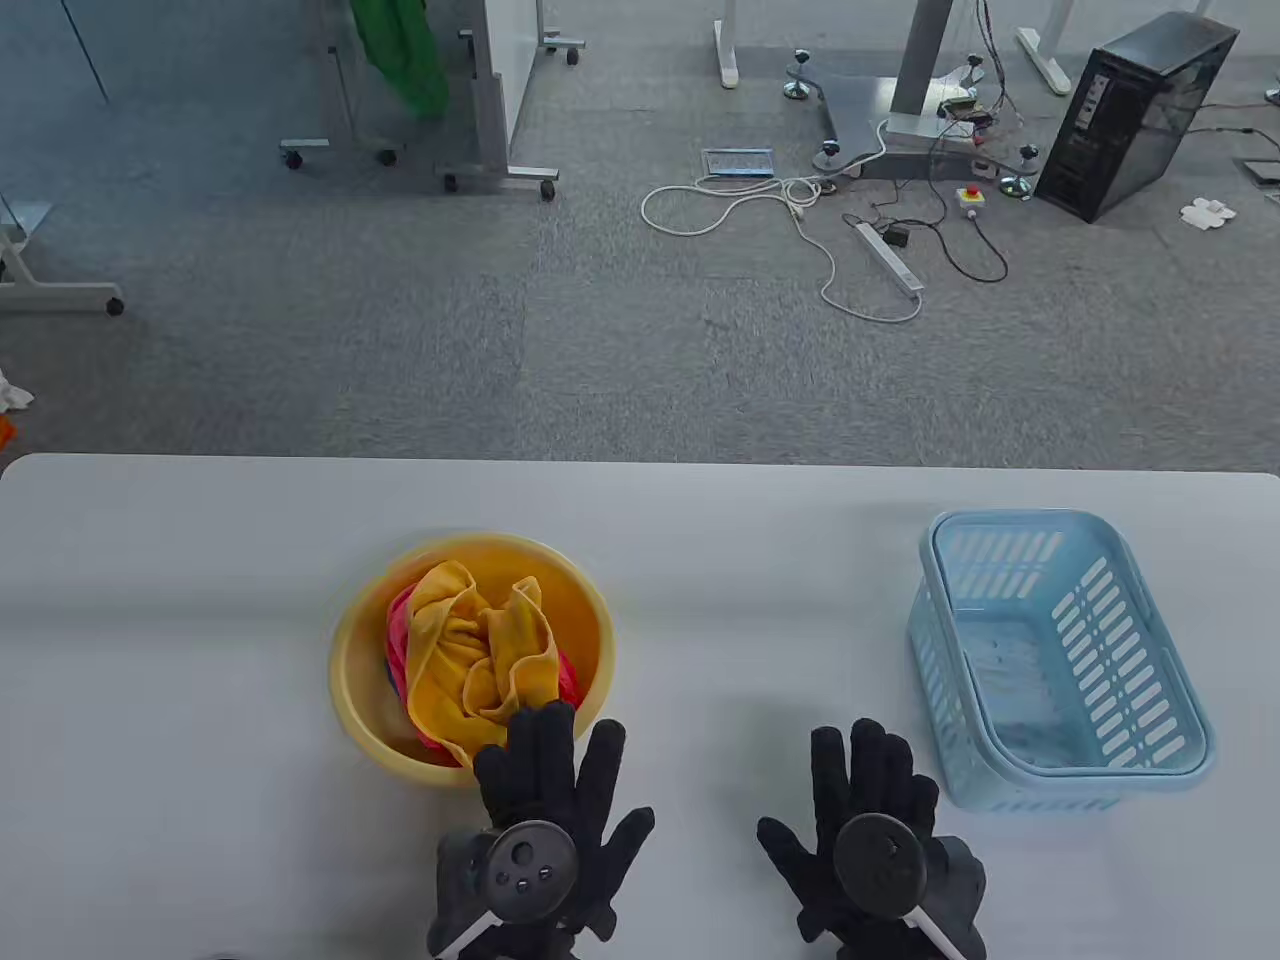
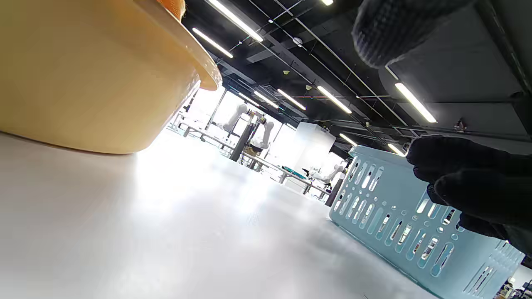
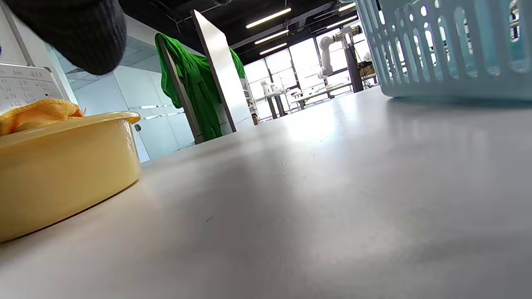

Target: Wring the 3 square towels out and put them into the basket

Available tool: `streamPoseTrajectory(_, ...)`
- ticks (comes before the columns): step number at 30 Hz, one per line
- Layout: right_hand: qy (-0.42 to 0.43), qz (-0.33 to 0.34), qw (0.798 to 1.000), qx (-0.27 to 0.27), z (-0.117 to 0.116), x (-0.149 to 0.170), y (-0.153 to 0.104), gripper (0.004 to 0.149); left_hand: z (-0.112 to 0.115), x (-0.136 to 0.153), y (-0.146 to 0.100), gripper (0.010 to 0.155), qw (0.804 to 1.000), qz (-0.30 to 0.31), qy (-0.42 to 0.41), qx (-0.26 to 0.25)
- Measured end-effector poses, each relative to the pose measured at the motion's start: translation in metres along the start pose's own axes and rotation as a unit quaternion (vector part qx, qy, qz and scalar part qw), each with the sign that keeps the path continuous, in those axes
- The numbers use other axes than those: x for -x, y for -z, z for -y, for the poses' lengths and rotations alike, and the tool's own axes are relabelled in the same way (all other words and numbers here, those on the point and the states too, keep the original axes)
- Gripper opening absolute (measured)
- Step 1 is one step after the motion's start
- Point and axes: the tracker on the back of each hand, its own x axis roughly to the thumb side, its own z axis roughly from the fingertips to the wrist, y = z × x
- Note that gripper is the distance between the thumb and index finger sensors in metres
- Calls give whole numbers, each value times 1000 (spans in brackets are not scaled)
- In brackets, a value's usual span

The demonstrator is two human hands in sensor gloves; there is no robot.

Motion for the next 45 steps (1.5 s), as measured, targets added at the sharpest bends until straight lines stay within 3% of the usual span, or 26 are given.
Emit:
streamPoseTrajectory(19,11,-13,1000,11,2,5,-1,98,0,4,3,80,1000,-13,-12,11)
streamPoseTrajectory(27,26,-21,999,28,5,10,-2,98,-10,2,1,78,999,-26,-40,-21)
streamPoseTrajectory(35,-7,-21,998,51,6,2,-6,97,0,-27,20,78,999,8,-20,26)
streamPoseTrajectory(40,-8,-13,998,54,6,-3,-6,96,-24,-33,35,78,999,2,8,38)
streamPoseTrajectory(45,4,-17,999,45,4,0,-3,96,-56,-18,47,78,999,-23,25,35)
